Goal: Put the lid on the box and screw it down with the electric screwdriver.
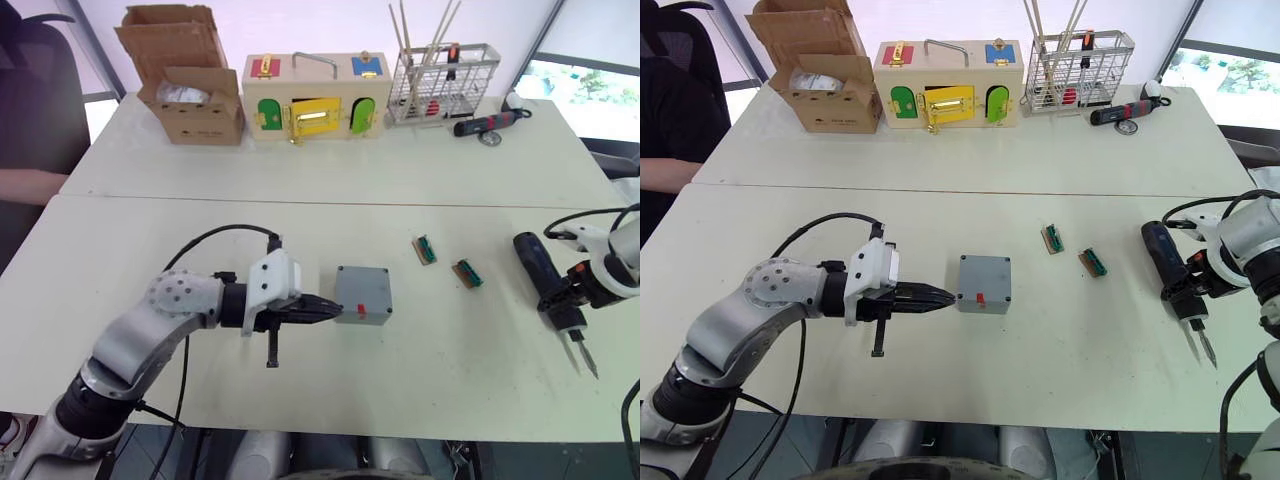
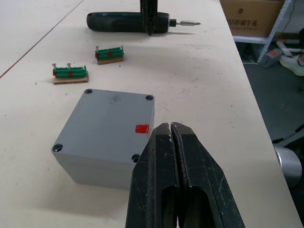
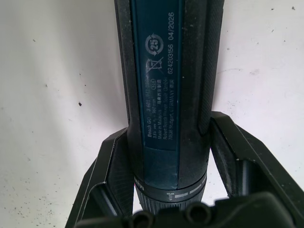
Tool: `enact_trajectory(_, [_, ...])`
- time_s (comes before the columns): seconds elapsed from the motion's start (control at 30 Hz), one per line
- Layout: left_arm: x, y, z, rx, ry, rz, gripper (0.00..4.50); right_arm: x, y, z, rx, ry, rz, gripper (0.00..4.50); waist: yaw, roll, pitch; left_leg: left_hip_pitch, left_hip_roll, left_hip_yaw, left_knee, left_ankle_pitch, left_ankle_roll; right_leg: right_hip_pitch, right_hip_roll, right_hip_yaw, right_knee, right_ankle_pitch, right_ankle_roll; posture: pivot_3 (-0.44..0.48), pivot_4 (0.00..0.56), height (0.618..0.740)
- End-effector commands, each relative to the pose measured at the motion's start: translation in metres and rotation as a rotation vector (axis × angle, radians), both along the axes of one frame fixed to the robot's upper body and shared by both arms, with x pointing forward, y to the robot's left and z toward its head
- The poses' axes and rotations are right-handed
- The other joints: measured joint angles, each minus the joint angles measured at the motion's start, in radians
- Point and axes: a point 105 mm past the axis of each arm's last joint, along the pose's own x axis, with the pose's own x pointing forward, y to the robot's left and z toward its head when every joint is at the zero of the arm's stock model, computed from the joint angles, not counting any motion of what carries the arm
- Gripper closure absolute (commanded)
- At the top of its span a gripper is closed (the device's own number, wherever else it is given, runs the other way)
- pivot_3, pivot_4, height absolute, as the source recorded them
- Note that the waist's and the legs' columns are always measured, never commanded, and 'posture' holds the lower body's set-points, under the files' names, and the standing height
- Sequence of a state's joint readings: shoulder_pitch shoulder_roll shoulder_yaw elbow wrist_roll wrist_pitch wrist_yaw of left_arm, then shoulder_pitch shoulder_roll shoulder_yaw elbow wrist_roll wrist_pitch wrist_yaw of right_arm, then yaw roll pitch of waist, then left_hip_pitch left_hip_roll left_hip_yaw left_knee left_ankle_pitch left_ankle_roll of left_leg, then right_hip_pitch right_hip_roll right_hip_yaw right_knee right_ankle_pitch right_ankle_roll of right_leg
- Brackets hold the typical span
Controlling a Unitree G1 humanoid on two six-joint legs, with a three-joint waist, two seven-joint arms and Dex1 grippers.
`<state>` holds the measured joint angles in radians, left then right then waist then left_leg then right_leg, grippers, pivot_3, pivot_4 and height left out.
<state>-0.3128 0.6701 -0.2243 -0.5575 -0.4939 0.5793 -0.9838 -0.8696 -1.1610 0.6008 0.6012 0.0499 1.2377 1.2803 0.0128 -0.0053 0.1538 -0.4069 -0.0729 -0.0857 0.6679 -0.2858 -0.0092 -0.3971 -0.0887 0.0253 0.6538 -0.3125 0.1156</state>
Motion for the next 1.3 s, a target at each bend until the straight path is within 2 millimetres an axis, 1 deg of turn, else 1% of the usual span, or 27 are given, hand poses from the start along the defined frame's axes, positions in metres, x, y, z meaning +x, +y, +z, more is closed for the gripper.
enact_trajectory(0.03, [0.002,-0.002,0.005,0.000,-0.033,-0.027,4.50,0.005,0.008,0.004,0.077,-0.045,0.008,2.54,0.000,0.000,0.000,0.000,0.000,0.000,0.000,0.000,0.000,0.000,0.000,0.000,0.000,0.000,0.000,0.000,0.150,0.740])
enact_trajectory(0.1, [0.005,-0.001,0.006,0.004,-0.035,-0.033,4.50,0.008,0.013,0.020,0.139,-0.103,0.018,2.54,-0.001,0.001,0.001,0.000,0.000,0.001,0.000,0.000,0.000,0.000,0.000,0.000,0.000,0.000,0.000,0.000,0.150,0.740])
enact_trajectory(0.13, [0.007,0.001,0.006,0.007,-0.035,-0.035,4.50,0.010,0.015,0.027,0.159,-0.130,0.010,2.54,-0.004,0.002,0.001,0.000,0.000,0.001,0.000,0.000,0.000,-0.001,0.000,0.000,0.000,0.000,0.000,0.000,0.150,0.740])
enact_trajectory(0.17, [0.009,0.003,0.006,0.009,-0.036,-0.037,4.50,0.012,0.016,0.038,0.190,-0.176,-0.015,2.54,-0.006,0.005,0.002,0.000,0.000,0.001,-0.001,0.000,0.000,-0.002,0.000,0.001,0.000,0.000,0.000,0.000,0.150,0.740])
enact_trajectory(0.23, [0.016,0.004,0.009,0.013,-0.043,-0.052,4.50,0.007,0.014,0.064,0.258,-0.265,-0.056,2.54,-0.005,0.011,0.003,-0.001,0.000,0.002,-0.001,0.000,0.000,-0.004,0.000,0.001,0.002,0.000,0.000,0.000,0.150,0.740])
enact_trajectory(0.3, [0.023,0.004,0.013,0.010,-0.050,-0.070,4.50,0.001,0.013,0.085,0.312,-0.339,-0.082,2.54,0.004,0.017,0.005,-0.004,-0.001,0.004,-0.001,0.000,0.000,-0.010,-0.001,0.002,0.005,0.000,0.000,0.000,0.150,0.740])
enact_trajectory(0.37, [0.028,0.004,0.016,0.005,-0.054,-0.088,4.50,-0.003,0.018,0.101,0.380,-0.407,-0.109,2.54,0.009,0.018,0.005,-0.005,-0.001,0.004,-0.001,0.000,0.000,-0.011,-0.001,0.001,0.008,0.000,0.000,0.000,0.150,0.740])
enact_trajectory(0.43, [0.035,0.001,0.021,-0.007,-0.052,-0.113,4.50,-0.008,0.023,0.126,0.484,-0.522,-0.138,2.54,0.011,0.017,0.005,-0.005,-0.001,0.004,-0.002,0.000,0.000,-0.011,-0.001,0.001,0.008,0.000,0.000,0.000,0.150,0.740])
enact_trajectory(0.47, [0.038,0.000,0.022,-0.011,-0.049,-0.122,4.50,-0.010,0.025,0.134,0.517,-0.572,-0.143,2.54,0.009,0.017,0.005,-0.005,-0.001,0.004,-0.001,0.000,0.000,-0.011,0.000,0.001,0.008,0.000,0.000,0.000,0.150,0.740])
enact_trajectory(0.5, [0.041,0.000,0.023,-0.011,-0.048,-0.129,4.50,-0.011,0.027,0.141,0.548,-0.624,-0.138,2.54,0.007,0.017,0.005,-0.005,-0.001,0.004,-0.001,0.000,0.000,-0.011,0.000,0.001,0.008,0.000,0.000,0.000,0.150,0.740])
enact_trajectory(0.57, [0.045,-0.001,0.024,-0.005,-0.046,-0.144,4.50,-0.014,0.033,0.157,0.680,-0.745,-0.099,2.54,0.002,0.017,0.005,-0.005,-0.001,0.004,0.000,0.000,0.000,-0.010,0.000,0.001,0.009,0.000,0.000,0.000,0.150,0.740])
enact_trajectory(0.63, [0.048,0.001,0.024,0.000,-0.044,-0.151,4.50,-0.017,0.040,0.161,0.748,-0.807,-0.059,2.54,0.000,0.017,0.005,-0.004,-0.001,0.005,0.000,0.000,0.000,-0.010,0.000,0.001,0.010,0.000,0.000,0.000,0.150,0.740])
enact_trajectory(0.77, [0.055,0.000,0.030,-0.010,-0.029,-0.172,4.50,-0.018,0.076,0.180,0.951,-1.178,0.065,2.54,-0.014,0.015,0.005,-0.003,0.001,0.006,-0.001,0.001,0.000,-0.011,0.001,0.002,0.012,0.000,0.000,0.000,0.150,0.740])
enact_trajectory(0.83, [0.059,-0.002,0.033,-0.030,-0.023,-0.164,4.50,-0.018,0.104,0.182,0.973,-1.321,0.100,2.54,-0.022,0.016,0.005,-0.003,0.001,0.005,0.000,0.002,-0.002,-0.012,0.001,0.002,0.015,0.000,0.000,0.000,0.150,0.740])
enact_trajectory(0.9, [0.060,-0.006,0.034,-0.041,-0.016,-0.161,4.50,-0.016,0.129,0.187,0.973,-1.474,0.072,2.54,-0.026,0.016,0.005,-0.003,0.001,0.005,-0.001,0.002,-0.003,-0.013,0.000,0.002,0.017,0.000,0.000,0.000,0.150,0.740])
enact_trajectory(0.93, [0.060,-0.007,0.034,-0.042,-0.011,-0.166,4.50,-0.015,0.140,0.186,0.976,-1.515,0.054,2.54,-0.027,0.016,0.005,-0.003,0.001,0.004,-0.001,0.002,-0.003,-0.014,0.001,0.002,0.018,0.000,0.000,0.000,0.150,0.740])
enact_trajectory(0.97, [0.058,-0.009,0.033,-0.044,-0.007,-0.171,4.50,-0.013,0.155,0.185,0.941,-1.562,0.048,2.54,-0.028,0.016,0.005,-0.003,0.001,0.004,-0.001,0.002,-0.004,-0.014,0.001,0.002,0.019,0.000,0.000,0.000,0.150,0.740])
enact_trajectory(1.03, [0.056,-0.011,0.032,-0.040,0.001,-0.180,4.50,-0.011,0.174,0.182,0.874,-1.611,0.045,2.54,-0.025,0.016,0.005,-0.003,0.000,0.003,-0.001,0.003,-0.004,-0.015,0.001,0.001,0.021,0.000,0.000,0.000,0.150,0.740])
enact_trajectory(1.07, [0.055,-0.011,0.032,-0.037,0.004,-0.183,4.50,-0.011,0.179,0.182,0.845,-1.630,0.051,2.54,-0.024,0.016,0.005,-0.003,-0.001,0.002,-0.001,0.003,-0.004,-0.015,0.001,0.001,0.023,0.000,0.000,0.000,0.150,0.740])
enact_trajectory(1.2, [0.050,-0.014,0.025,-0.016,0.024,-0.198,4.50,-0.019,0.207,0.169,0.768,-1.618,0.252,2.54,-0.025,0.016,0.005,-0.003,-0.005,0.002,0.000,0.002,-0.003,-0.015,-0.002,0.001,0.026,0.000,0.000,0.000,0.150,0.740])
enact_trajectory(1.3, [0.050,-0.018,0.012,0.005,0.054,-0.195,4.50,-0.021,0.214,0.159,0.745,-1.611,0.289,2.54,-0.032,0.016,0.005,-0.003,-0.005,0.002,0.000,0.002,-0.003,-0.015,-0.001,0.001,0.026,0.000,0.001,0.000,0.150,0.740])
